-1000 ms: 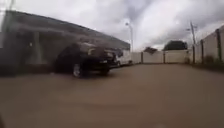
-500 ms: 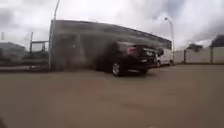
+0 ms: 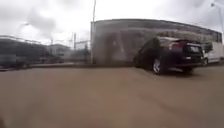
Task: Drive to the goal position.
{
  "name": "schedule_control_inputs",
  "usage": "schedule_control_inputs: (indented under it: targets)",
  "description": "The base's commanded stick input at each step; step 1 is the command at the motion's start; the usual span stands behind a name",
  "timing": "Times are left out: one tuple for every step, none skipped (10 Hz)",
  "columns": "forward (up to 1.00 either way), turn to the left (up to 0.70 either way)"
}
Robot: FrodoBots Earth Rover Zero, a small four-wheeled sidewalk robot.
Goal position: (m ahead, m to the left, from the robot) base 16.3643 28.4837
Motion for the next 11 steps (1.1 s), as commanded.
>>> schedule_control_inputs:
  targets:
    - [0.0, 0.85]
    - [0.0, 0.85]
    - [0.0, 0.85]
    - [0.0, 0.85]
    - [0.0, 0.85]
    - [0.0, 0.85]
    - [0.0, 0.85]
    - [0.0, 0.85]
    - [0.0, 0.81]
    - [0.07, 0.68]
    - [0.72, 0.12]
